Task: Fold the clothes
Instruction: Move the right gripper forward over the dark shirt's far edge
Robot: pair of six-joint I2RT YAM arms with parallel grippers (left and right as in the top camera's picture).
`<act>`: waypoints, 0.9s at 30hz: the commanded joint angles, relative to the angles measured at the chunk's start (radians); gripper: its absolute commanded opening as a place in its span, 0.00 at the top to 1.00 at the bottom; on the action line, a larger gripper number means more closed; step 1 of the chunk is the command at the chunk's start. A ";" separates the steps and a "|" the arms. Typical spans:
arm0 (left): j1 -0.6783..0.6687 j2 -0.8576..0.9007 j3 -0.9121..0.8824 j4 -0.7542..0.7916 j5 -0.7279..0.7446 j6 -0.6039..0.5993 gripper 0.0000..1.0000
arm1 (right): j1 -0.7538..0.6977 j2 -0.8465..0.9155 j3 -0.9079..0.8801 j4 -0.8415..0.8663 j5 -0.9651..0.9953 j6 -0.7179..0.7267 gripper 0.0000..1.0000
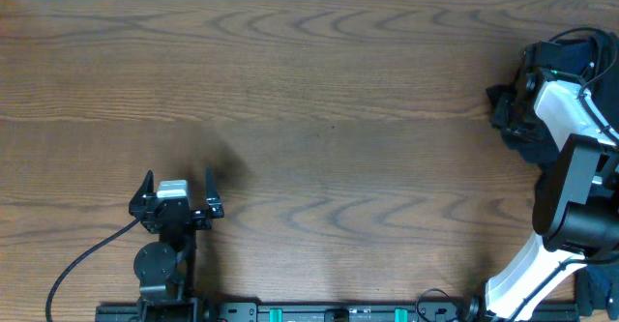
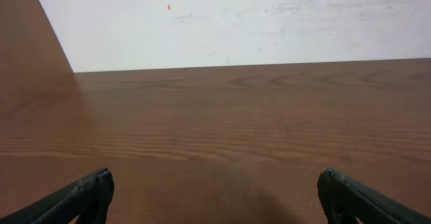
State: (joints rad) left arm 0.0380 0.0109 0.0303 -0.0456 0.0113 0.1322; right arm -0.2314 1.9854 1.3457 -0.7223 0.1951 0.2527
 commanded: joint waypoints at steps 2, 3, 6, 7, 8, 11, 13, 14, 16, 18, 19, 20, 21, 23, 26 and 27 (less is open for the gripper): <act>0.004 -0.006 -0.026 -0.026 -0.020 0.009 0.02 | -0.012 0.003 0.013 0.017 0.006 0.014 0.56; 0.004 -0.006 -0.026 -0.026 -0.020 0.009 0.02 | -0.012 0.003 0.013 0.021 0.006 0.014 0.56; 0.004 -0.006 -0.026 -0.026 -0.020 0.009 0.02 | -0.012 0.003 0.012 0.029 0.007 0.017 0.56; 0.004 -0.006 -0.026 -0.026 -0.020 0.009 0.02 | -0.012 0.003 0.012 0.032 0.006 0.017 0.56; 0.004 -0.006 -0.026 -0.026 -0.020 0.009 0.02 | -0.012 0.003 0.012 0.035 0.006 0.017 0.56; 0.004 -0.006 -0.026 -0.026 -0.020 0.009 0.02 | -0.012 0.003 0.012 0.041 0.006 0.027 0.56; 0.004 -0.006 -0.026 -0.026 -0.020 0.009 0.02 | -0.012 0.003 0.012 0.045 0.003 0.032 0.56; 0.004 -0.006 -0.026 -0.026 -0.020 0.009 0.02 | -0.012 0.003 0.012 0.046 0.002 0.032 0.57; 0.004 -0.006 -0.026 -0.026 -0.020 0.009 0.02 | -0.012 0.003 0.012 0.046 -0.001 0.031 0.66; 0.004 -0.006 -0.026 -0.026 -0.020 0.009 0.02 | -0.012 0.003 0.012 0.046 -0.001 0.031 0.69; 0.004 -0.006 -0.026 -0.026 -0.020 0.009 0.02 | -0.012 0.003 0.012 0.046 -0.001 0.031 0.69; 0.004 -0.006 -0.026 -0.026 -0.020 0.009 0.02 | -0.012 0.003 0.012 0.046 -0.001 0.031 0.69; 0.004 -0.006 -0.026 -0.026 -0.020 0.009 0.02 | -0.012 0.003 0.012 0.046 -0.001 0.031 0.66; 0.004 -0.006 -0.026 -0.026 -0.020 0.009 0.02 | -0.012 0.003 0.012 0.046 -0.001 0.031 0.59; 0.004 -0.006 -0.026 -0.026 -0.020 0.009 0.02 | -0.012 0.003 0.006 0.066 -0.001 0.032 0.59; 0.004 -0.006 -0.026 -0.026 -0.020 0.009 0.02 | -0.012 0.003 0.004 0.075 -0.002 0.036 0.59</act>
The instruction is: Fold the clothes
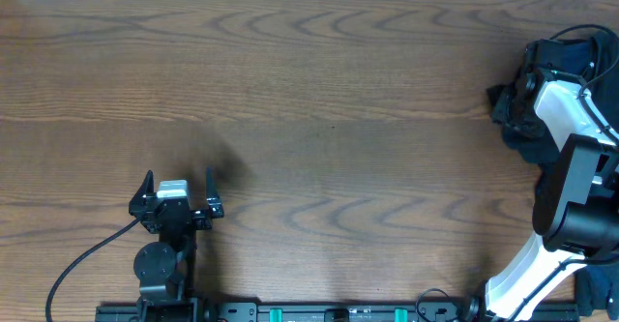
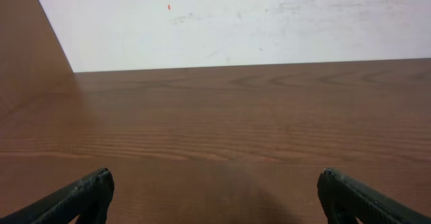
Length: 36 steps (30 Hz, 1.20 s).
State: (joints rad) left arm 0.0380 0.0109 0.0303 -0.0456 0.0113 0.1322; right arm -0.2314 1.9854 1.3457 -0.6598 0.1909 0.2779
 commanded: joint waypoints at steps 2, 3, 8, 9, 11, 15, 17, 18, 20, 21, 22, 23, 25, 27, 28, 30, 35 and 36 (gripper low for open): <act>0.004 -0.006 -0.026 -0.026 -0.020 0.009 0.02 | -0.012 0.003 -0.002 0.025 0.002 0.026 0.59; 0.004 -0.006 -0.026 -0.026 -0.020 0.009 0.02 | -0.012 0.003 -0.002 0.027 0.001 0.026 0.60; 0.004 -0.006 -0.026 -0.026 -0.020 0.009 0.02 | -0.012 0.003 -0.002 0.027 0.000 0.025 0.65; 0.004 -0.006 -0.026 -0.026 -0.020 0.009 0.02 | -0.012 0.003 -0.002 0.027 -0.001 0.025 0.66; 0.004 -0.006 -0.026 -0.026 -0.020 0.009 0.02 | -0.012 0.003 -0.002 0.025 0.000 0.025 0.75; 0.004 -0.006 -0.026 -0.026 -0.020 0.009 0.02 | -0.012 0.003 -0.002 0.024 0.000 0.025 0.99; 0.004 -0.006 -0.026 -0.026 -0.020 0.009 0.02 | -0.012 0.003 -0.001 0.026 0.000 0.025 0.99; 0.004 -0.006 -0.026 -0.026 -0.020 0.009 0.02 | -0.012 0.002 0.000 0.029 0.000 0.025 0.99; 0.004 -0.006 -0.026 -0.026 -0.020 0.009 0.02 | -0.012 -0.006 0.014 0.021 0.000 0.024 0.99; 0.004 -0.006 -0.026 -0.026 -0.020 0.009 0.02 | -0.012 -0.014 0.024 0.013 0.000 0.024 0.99; 0.004 -0.006 -0.026 -0.026 -0.020 0.009 0.02 | -0.011 -0.029 0.039 -0.001 -0.002 0.024 0.99; 0.004 -0.006 -0.026 -0.026 -0.020 0.009 0.02 | -0.010 -0.045 0.055 -0.014 -0.007 0.024 0.99; 0.004 -0.006 -0.026 -0.026 -0.020 0.009 0.02 | -0.005 -0.087 0.090 -0.042 -0.035 0.019 0.99; 0.004 -0.006 -0.026 -0.026 -0.020 0.009 0.02 | 0.004 -0.132 0.123 -0.070 -0.063 0.000 0.99; 0.004 -0.006 -0.026 -0.026 -0.020 0.009 0.02 | 0.012 -0.159 0.140 -0.086 -0.073 -0.006 0.99; 0.004 -0.006 -0.026 -0.026 -0.020 0.009 0.02 | 0.032 -0.209 0.159 -0.106 -0.087 -0.006 0.99; 0.004 -0.006 -0.026 -0.026 -0.020 0.009 0.02 | 0.124 -0.312 0.166 -0.127 -0.162 -0.006 0.99; 0.004 -0.006 -0.026 -0.026 -0.020 0.009 0.02 | 0.147 -0.320 0.166 -0.130 -0.177 -0.005 0.99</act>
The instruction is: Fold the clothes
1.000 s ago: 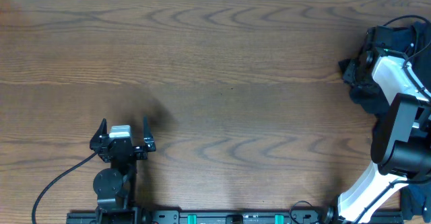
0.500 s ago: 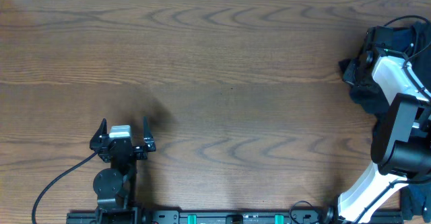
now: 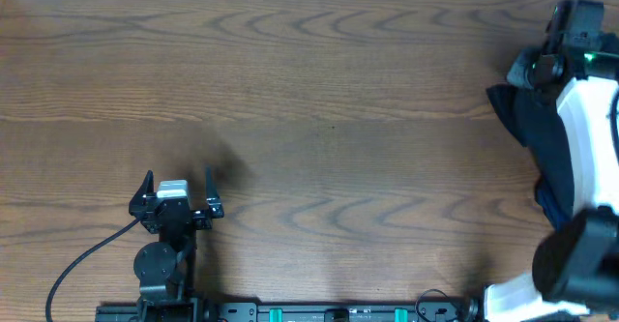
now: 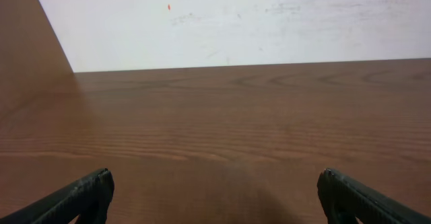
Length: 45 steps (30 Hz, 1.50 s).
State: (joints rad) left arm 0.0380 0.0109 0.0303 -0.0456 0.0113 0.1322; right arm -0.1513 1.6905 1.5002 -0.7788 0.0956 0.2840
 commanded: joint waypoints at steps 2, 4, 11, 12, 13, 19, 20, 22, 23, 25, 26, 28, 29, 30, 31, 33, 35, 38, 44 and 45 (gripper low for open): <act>0.004 -0.006 -0.026 -0.026 -0.020 0.009 0.02 | 0.122 -0.028 0.011 -0.016 -0.117 -0.011 0.99; 0.004 -0.006 -0.026 -0.026 -0.020 0.009 0.02 | 0.185 -0.020 0.007 -0.014 -0.150 -0.011 0.99; 0.004 -0.006 -0.026 -0.026 -0.020 0.009 0.02 | 0.467 0.098 -0.004 0.005 -0.156 0.016 0.98; 0.004 -0.006 -0.026 -0.026 -0.020 0.009 0.02 | 0.505 0.126 -0.004 0.009 -0.157 0.019 0.98; 0.004 -0.006 -0.026 -0.026 -0.020 0.009 0.02 | 0.545 0.154 -0.004 0.013 -0.157 0.028 0.97; 0.004 -0.006 -0.026 -0.026 -0.020 0.009 0.02 | 0.783 0.335 -0.004 0.118 -0.243 -0.002 0.94; 0.004 -0.006 -0.026 -0.026 -0.020 0.009 0.02 | 0.816 0.354 -0.004 0.135 -0.243 -0.018 0.94; 0.004 -0.006 -0.026 -0.026 -0.020 0.009 0.02 | 0.880 0.380 -0.004 0.167 -0.242 -0.061 0.93; 0.004 -0.006 -0.026 -0.026 -0.020 0.009 0.02 | 0.905 0.385 -0.004 0.182 -0.242 -0.080 0.93; 0.004 -0.006 -0.026 -0.026 -0.020 0.009 0.02 | 0.950 0.385 -0.004 0.213 -0.241 -0.109 0.92; 0.004 -0.006 -0.026 -0.026 -0.020 0.009 0.02 | 0.966 0.383 -0.001 0.223 -0.229 -0.109 0.92; 0.004 -0.006 -0.026 -0.026 -0.020 0.009 0.02 | 0.985 0.382 0.013 0.220 -0.183 -0.104 0.93; 0.004 -0.006 -0.026 -0.026 -0.020 0.009 0.02 | 0.989 0.381 0.021 0.213 -0.158 -0.095 0.94; 0.004 -0.006 -0.026 -0.026 -0.020 0.009 0.02 | 0.989 0.381 0.040 0.189 -0.117 -0.066 0.96; 0.004 -0.006 -0.026 -0.026 -0.020 0.009 0.02 | 0.983 0.381 0.053 0.170 -0.102 -0.053 0.96; 0.004 -0.006 -0.026 -0.026 -0.020 0.009 0.02 | 0.961 0.381 0.085 0.116 -0.095 -0.045 0.96; 0.004 -0.006 -0.026 -0.026 -0.020 0.009 0.02 | 0.932 0.381 0.124 0.048 -0.095 -0.045 0.96; 0.004 -0.006 -0.026 -0.026 -0.020 0.009 0.02 | 0.880 0.381 0.174 -0.051 -0.095 -0.045 0.95; 0.004 -0.006 -0.026 -0.026 -0.020 0.009 0.02 | 0.738 0.381 0.219 -0.255 -0.095 -0.058 0.95; 0.004 -0.006 -0.026 -0.026 -0.020 0.009 0.02 | 0.713 0.381 0.218 -0.285 -0.095 -0.069 0.92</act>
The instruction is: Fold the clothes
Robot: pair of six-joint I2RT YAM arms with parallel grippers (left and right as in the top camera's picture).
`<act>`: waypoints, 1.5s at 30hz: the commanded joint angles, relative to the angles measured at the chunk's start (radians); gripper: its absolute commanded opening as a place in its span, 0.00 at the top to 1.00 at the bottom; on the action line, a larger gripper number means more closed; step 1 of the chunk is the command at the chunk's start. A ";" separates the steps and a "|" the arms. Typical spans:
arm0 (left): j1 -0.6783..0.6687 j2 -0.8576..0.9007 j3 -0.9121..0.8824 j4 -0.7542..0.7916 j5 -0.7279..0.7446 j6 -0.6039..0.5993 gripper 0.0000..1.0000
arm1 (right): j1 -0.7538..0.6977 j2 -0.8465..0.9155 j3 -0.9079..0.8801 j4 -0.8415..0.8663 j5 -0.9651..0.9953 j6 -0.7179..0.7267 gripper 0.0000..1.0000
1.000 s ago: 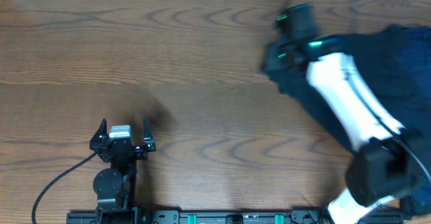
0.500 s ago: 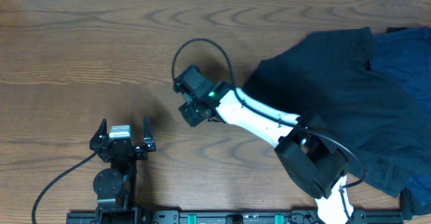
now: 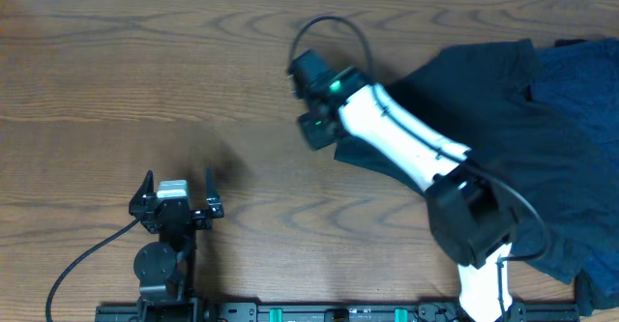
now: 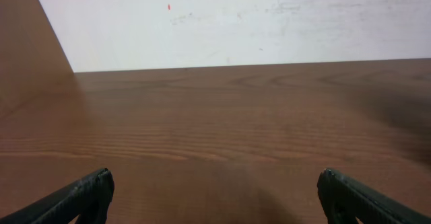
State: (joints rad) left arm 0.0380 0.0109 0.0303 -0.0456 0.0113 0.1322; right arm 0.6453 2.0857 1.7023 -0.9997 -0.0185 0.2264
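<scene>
A dark navy garment (image 3: 484, 119) lies spread over the right half of the wooden table (image 3: 145, 61), its leading corner near the middle. My right arm stretches from the front right across the cloth. My right gripper (image 3: 316, 129) sits at that leading corner and looks shut on the cloth's edge. My left gripper (image 3: 176, 181) rests open at the front left, far from the garment. In the left wrist view the left gripper (image 4: 215, 197) has its fingertips (image 4: 91, 190) wide apart over bare wood, with nothing between them.
A lighter blue cloth (image 3: 585, 66) lies at the back right, partly against the dark garment. A black cable (image 3: 87, 254) runs from the left arm's base toward the front left. A white wall (image 4: 236, 22) stands beyond the table's far edge.
My right gripper was at the table's far right edge with the garment bunched under the arm; now it is near the middle and the garment is spread over the right half. The left arm is unchanged.
At the first two moments my right gripper was low on a dark bundle at the far right edge. Then it stood further back with the dark cloth hanging beneath the arm. Now the cloth lies drawn out toward the table's middle. My left gripper stayed open throughout.
</scene>
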 commanded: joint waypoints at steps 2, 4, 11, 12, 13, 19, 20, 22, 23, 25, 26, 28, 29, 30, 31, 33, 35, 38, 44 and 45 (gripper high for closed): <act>0.004 -0.006 -0.026 -0.026 -0.020 0.009 0.02 | -0.140 -0.013 0.013 -0.116 0.019 -0.038 0.87; 0.004 -0.006 -0.026 -0.026 -0.020 0.009 0.02 | -0.190 -0.013 0.008 -0.143 0.018 -0.051 0.81; 0.004 -0.006 -0.026 -0.026 -0.020 0.009 0.02 | -0.316 -0.013 -0.043 -0.147 -0.040 -0.114 0.68; 0.004 -0.006 -0.026 -0.026 -0.020 0.009 0.02 | -0.324 -0.013 -0.054 -0.146 -0.045 -0.117 0.67; 0.004 -0.006 -0.026 -0.026 -0.020 0.009 0.02 | -0.331 -0.013 -0.068 -0.142 -0.047 -0.120 0.66; 0.004 -0.006 -0.026 -0.026 -0.020 0.009 0.02 | -0.323 -0.013 -0.152 -0.089 -0.105 -0.173 0.64; 0.004 -0.006 -0.026 -0.026 -0.020 0.009 0.02 | -0.319 -0.013 -0.164 -0.081 -0.120 -0.183 0.64; 0.004 -0.006 -0.026 -0.026 -0.020 0.009 0.02 | -0.313 -0.013 -0.184 -0.066 -0.121 -0.183 0.63; 0.004 -0.006 -0.026 -0.026 -0.020 0.009 0.02 | -0.311 -0.013 -0.192 -0.060 -0.121 -0.183 0.62; 0.004 -0.006 -0.026 -0.026 -0.020 0.009 0.02 | -0.306 -0.013 -0.208 -0.042 -0.121 -0.183 0.62; 0.004 -0.006 -0.026 -0.026 -0.020 0.009 0.02 | -0.303 -0.013 -0.217 -0.031 -0.121 -0.183 0.62; 0.004 -0.006 -0.026 -0.026 -0.020 0.009 0.02 | -0.296 -0.013 -0.229 -0.014 -0.121 -0.184 0.62; 0.004 -0.006 -0.026 -0.026 -0.020 0.009 0.02 | -0.291 -0.013 -0.235 -0.007 -0.121 -0.184 0.62; 0.004 -0.006 -0.026 -0.026 -0.020 0.009 0.02 | -0.286 -0.013 -0.238 -0.002 -0.121 -0.192 0.62; 0.004 -0.006 -0.026 -0.026 -0.020 0.009 0.02 | -0.282 -0.013 -0.240 0.001 -0.121 -0.200 0.62; 0.004 -0.006 -0.026 -0.026 -0.020 0.009 0.02 | -0.274 -0.013 -0.242 0.008 -0.119 -0.209 0.61; 0.004 -0.006 -0.026 -0.026 -0.020 0.009 0.02 | -0.264 -0.013 -0.247 0.023 -0.111 -0.209 0.61; 0.004 -0.006 -0.026 -0.026 -0.020 0.009 0.02 | -0.251 -0.013 -0.259 0.039 -0.058 -0.209 0.61; 0.004 -0.006 -0.026 -0.026 -0.020 0.009 0.02 | -0.245 -0.013 -0.305 0.072 -0.026 -0.205 0.86; 0.004 -0.006 -0.026 -0.026 -0.020 0.009 0.02 | -0.245 -0.013 -0.313 0.079 -0.026 -0.205 0.93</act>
State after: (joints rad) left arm 0.0380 0.0109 0.0303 -0.0456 0.0113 0.1322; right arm 0.3923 2.0785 1.4273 -0.9325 -0.0639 0.0269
